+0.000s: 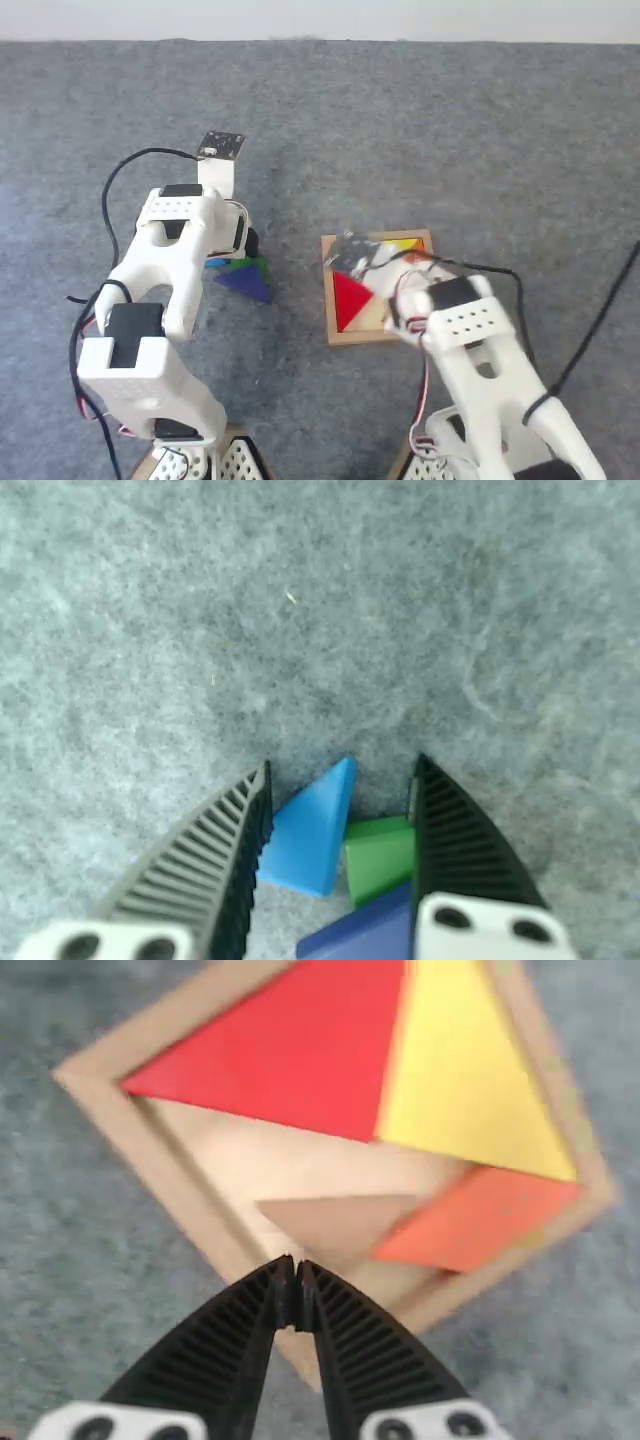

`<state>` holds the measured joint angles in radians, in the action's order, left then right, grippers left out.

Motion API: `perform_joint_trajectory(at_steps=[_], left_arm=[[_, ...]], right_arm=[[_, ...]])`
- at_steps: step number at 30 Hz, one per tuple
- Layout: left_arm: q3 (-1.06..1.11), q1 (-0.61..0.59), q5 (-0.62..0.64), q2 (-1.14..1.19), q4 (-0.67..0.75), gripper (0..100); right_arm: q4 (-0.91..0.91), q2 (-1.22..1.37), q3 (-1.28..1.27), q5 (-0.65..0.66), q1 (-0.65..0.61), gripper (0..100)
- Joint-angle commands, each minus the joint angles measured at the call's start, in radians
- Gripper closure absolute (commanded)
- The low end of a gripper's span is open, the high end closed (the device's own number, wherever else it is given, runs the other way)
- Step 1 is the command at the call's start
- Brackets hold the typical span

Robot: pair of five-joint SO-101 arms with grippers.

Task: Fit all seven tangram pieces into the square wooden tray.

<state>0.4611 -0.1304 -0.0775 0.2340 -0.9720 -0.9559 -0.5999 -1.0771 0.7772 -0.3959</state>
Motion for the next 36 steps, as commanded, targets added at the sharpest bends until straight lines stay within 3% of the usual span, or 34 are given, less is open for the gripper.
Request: perform_joint_trajectory(at_steps=[1, 23, 28, 36], left_arm=[[0.002, 0.002, -0.011, -0.040, 0.018, 79], [0.002, 0.002, -0.011, -0.040, 0.018, 79], [0.002, 0.002, -0.011, -0.040, 0.018, 79], [0.002, 0.002, -0.011, -0.040, 0.018, 79]], right_arm=[[0.021, 0.041, -0.011, -0.017, -0.091, 99.1], [0.113, 0.492, 0.313, -0.023, -0.091, 99.1], [0.185, 0.492, 0.367, -0.100, -0.091, 99.1], [0.295, 0.455, 0.362, -0.106, -0.090, 99.1]])
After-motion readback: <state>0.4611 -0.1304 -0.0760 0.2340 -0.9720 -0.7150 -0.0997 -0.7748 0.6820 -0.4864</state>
